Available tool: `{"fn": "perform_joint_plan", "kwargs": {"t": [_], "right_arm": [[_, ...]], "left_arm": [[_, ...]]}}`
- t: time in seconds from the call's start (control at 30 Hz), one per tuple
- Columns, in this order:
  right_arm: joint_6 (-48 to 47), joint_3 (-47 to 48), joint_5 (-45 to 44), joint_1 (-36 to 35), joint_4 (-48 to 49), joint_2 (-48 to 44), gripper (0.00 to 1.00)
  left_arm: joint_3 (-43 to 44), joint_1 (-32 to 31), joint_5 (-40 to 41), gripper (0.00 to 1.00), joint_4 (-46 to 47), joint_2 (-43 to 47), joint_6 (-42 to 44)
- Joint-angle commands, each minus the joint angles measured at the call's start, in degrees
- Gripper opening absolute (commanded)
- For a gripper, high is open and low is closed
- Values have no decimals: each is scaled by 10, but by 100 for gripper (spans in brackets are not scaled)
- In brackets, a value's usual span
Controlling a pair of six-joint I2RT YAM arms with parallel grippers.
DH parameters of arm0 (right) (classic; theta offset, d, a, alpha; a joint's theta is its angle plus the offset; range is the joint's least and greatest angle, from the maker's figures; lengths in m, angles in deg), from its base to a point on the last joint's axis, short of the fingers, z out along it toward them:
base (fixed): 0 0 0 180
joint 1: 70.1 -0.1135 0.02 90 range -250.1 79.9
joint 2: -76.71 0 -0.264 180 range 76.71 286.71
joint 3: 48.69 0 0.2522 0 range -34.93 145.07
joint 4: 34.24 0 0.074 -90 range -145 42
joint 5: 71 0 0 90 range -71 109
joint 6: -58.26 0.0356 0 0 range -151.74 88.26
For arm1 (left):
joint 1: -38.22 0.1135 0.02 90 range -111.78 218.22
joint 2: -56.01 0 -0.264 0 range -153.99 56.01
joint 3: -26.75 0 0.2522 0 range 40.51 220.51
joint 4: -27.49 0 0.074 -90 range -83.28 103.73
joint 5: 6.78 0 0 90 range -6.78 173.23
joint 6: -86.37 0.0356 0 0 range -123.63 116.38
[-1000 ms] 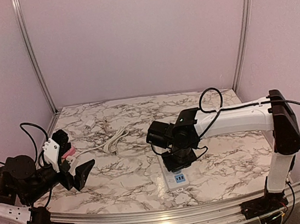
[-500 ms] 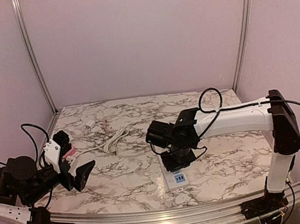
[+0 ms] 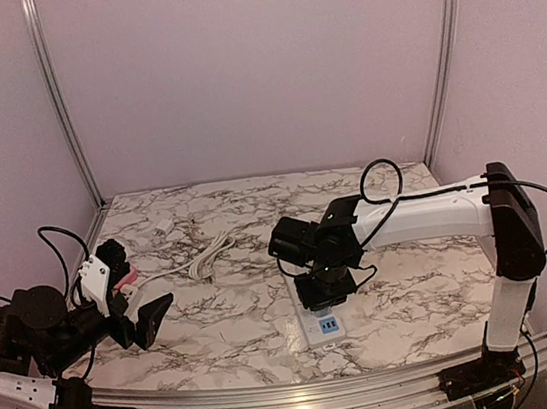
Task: Insert the plug
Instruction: Insert the plug into the socket slot.
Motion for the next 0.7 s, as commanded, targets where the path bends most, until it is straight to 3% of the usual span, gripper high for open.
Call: {"fn": "perform_joint_plan", "kwargs": {"t": [0.0,0.67], "right_arm": [[9,-7,-5,10,-5,17,0],[-17,-51,69,18,-1,109,0]], "left_arm": [[-5,-1,-3,99,-1,11,-3],[-6,-1,-2,99,0,16,-2]]}}
